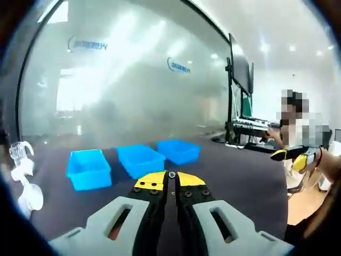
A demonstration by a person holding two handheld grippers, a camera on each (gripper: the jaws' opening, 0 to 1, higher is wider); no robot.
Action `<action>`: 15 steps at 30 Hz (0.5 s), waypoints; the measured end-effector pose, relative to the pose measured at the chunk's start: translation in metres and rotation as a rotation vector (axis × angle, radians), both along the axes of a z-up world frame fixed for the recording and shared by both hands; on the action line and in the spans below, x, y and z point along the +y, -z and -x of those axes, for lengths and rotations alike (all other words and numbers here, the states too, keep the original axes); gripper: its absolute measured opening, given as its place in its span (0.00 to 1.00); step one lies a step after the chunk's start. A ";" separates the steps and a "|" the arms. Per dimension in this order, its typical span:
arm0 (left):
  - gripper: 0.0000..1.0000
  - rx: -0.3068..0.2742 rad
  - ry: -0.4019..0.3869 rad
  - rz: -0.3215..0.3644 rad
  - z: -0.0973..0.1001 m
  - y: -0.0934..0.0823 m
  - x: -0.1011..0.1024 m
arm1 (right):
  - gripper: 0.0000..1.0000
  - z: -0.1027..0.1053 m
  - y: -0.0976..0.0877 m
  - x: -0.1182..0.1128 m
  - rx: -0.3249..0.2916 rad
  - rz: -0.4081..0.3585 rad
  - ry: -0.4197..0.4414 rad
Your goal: Sort the screws, nuts, and washers into the corresponding bins
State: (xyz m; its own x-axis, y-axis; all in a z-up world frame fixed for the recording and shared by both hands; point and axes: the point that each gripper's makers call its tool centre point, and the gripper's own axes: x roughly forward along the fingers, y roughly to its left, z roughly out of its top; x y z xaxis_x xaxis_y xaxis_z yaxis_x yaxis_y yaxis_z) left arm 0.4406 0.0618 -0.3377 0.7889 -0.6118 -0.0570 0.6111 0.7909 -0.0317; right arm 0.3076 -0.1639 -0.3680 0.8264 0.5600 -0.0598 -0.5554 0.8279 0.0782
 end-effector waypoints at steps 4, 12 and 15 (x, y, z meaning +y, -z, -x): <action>0.06 0.018 -0.058 0.033 -0.027 -0.003 0.023 | 0.48 0.000 0.001 -0.004 -0.004 0.008 0.011; 0.06 -0.008 -0.162 0.007 -0.090 -0.015 0.058 | 0.48 0.000 0.002 -0.009 -0.002 -0.002 0.021; 0.06 0.021 -0.184 0.022 -0.113 -0.018 0.067 | 0.48 0.000 0.003 -0.010 0.002 -0.001 0.022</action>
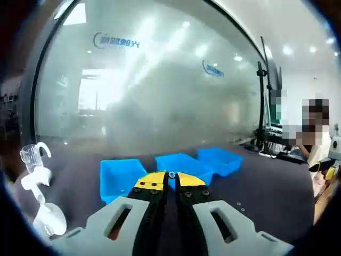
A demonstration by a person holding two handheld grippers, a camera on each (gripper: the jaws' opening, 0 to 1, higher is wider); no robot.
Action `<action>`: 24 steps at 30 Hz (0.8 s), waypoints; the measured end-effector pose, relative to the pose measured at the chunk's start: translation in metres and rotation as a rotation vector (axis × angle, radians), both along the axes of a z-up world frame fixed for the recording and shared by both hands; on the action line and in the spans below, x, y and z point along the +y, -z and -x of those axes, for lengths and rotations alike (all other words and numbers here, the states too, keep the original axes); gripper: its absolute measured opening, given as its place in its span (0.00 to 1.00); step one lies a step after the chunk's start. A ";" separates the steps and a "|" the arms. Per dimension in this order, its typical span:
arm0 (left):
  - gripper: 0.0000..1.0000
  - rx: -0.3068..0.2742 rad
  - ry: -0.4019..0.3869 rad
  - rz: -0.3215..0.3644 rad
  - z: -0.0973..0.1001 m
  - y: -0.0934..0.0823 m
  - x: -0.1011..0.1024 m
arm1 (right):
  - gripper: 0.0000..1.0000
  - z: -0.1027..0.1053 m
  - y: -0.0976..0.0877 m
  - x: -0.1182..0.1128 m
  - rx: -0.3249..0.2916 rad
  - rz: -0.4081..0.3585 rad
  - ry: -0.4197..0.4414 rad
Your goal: Sort the screws, nuts, and washers into the corresponding bins
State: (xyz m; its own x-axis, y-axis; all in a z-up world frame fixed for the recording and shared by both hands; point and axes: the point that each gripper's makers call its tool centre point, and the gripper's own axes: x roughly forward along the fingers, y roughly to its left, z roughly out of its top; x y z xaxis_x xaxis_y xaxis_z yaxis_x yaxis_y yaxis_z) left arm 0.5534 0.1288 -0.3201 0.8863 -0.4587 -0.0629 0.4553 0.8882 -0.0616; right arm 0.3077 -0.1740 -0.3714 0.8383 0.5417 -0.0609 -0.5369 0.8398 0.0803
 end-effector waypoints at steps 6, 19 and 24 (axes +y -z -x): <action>0.06 -0.004 -0.042 0.001 -0.035 -0.011 0.005 | 0.48 0.001 0.002 -0.002 0.012 0.005 0.000; 0.06 0.078 -0.124 0.004 -0.103 0.010 0.022 | 0.48 0.002 -0.001 -0.005 0.011 0.005 0.011; 0.06 0.093 -0.146 -0.015 -0.112 0.017 0.027 | 0.48 0.003 -0.002 -0.006 0.010 0.005 0.015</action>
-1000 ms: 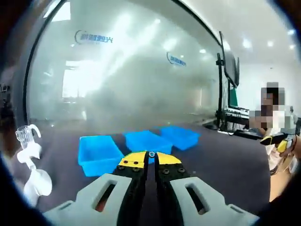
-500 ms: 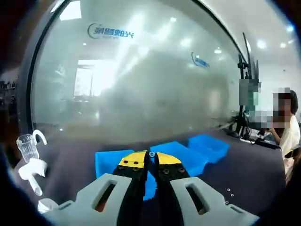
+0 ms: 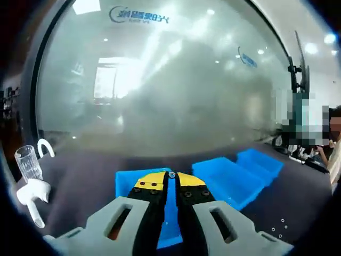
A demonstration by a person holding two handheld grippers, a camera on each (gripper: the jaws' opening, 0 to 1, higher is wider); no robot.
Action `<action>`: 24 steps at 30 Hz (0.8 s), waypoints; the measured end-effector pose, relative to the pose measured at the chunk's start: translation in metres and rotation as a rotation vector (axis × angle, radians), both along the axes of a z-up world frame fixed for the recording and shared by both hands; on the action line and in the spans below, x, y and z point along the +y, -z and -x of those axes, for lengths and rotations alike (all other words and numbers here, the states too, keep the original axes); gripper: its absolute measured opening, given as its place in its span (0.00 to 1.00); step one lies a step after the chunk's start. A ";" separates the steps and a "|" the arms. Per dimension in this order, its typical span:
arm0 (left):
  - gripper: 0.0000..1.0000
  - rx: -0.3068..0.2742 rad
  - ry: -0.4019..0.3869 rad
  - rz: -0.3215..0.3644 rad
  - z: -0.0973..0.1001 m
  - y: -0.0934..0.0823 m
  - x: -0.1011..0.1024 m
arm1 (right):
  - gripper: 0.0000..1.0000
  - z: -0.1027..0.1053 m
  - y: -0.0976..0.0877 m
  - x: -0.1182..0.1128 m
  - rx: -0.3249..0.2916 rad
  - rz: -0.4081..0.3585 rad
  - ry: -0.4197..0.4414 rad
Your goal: Sort the screws, nuts, and washers into the corresponding bins
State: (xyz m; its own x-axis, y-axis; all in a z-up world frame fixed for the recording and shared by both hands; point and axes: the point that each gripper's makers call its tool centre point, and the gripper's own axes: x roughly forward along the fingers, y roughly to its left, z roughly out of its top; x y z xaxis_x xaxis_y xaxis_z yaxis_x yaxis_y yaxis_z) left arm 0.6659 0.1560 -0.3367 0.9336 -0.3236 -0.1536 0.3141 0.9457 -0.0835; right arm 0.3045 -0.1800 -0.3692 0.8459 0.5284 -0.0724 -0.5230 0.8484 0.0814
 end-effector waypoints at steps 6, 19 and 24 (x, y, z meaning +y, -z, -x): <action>0.07 0.007 -0.021 0.005 -0.001 0.005 0.007 | 0.48 0.001 0.000 0.000 0.002 0.002 0.003; 0.40 -0.011 0.023 -0.040 0.013 0.004 -0.001 | 0.48 0.001 0.000 0.006 0.000 -0.004 -0.006; 0.42 -0.024 0.031 -0.046 0.026 0.007 -0.005 | 0.48 0.002 -0.001 0.008 -0.002 -0.006 -0.009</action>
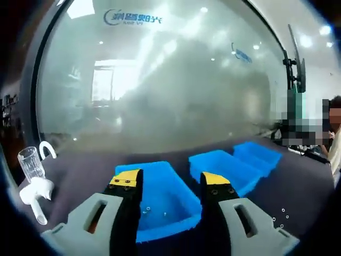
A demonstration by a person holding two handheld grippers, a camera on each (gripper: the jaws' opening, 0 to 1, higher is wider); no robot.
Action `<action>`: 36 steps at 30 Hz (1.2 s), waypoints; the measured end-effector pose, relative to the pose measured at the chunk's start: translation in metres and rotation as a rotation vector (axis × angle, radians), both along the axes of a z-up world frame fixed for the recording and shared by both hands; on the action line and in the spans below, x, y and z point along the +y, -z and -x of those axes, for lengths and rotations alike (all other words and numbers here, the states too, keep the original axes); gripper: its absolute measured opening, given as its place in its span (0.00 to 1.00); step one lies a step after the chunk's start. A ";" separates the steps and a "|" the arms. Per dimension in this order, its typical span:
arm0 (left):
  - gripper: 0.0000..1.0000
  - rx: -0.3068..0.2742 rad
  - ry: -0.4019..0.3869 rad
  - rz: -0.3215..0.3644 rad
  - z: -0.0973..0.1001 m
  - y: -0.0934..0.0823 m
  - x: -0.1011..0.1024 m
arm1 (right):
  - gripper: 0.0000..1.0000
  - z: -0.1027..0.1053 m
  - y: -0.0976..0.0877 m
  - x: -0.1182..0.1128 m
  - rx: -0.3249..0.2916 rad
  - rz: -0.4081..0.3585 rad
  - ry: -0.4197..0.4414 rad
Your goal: Sort the screws, nuts, and washers into the corresponding bins
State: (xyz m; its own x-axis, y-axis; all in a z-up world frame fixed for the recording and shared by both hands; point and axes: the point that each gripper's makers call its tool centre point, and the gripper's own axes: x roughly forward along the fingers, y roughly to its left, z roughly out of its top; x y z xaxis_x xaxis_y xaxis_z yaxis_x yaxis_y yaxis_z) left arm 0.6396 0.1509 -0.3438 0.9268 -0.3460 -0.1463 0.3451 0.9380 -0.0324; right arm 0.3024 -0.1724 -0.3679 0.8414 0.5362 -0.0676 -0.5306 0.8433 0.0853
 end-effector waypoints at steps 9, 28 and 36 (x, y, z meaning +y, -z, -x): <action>0.41 -0.035 0.024 0.030 0.044 -0.001 -0.004 | 0.48 0.001 -0.001 -0.001 -0.005 -0.001 -0.004; 0.38 -0.172 0.039 0.121 0.223 -0.007 0.000 | 0.48 0.000 -0.005 -0.001 -0.018 -0.009 -0.004; 0.38 -0.172 0.067 0.140 0.269 -0.002 0.001 | 0.48 -0.005 -0.005 0.001 -0.019 -0.008 -0.004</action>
State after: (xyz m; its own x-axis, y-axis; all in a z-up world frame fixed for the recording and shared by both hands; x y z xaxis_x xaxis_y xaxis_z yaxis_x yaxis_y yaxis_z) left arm 0.3701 0.1519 -0.3416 0.9080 -0.4137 0.0656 0.4184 0.9032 -0.0961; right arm 0.3070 -0.1713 -0.3629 0.8405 0.5398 -0.0474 -0.5353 0.8407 0.0818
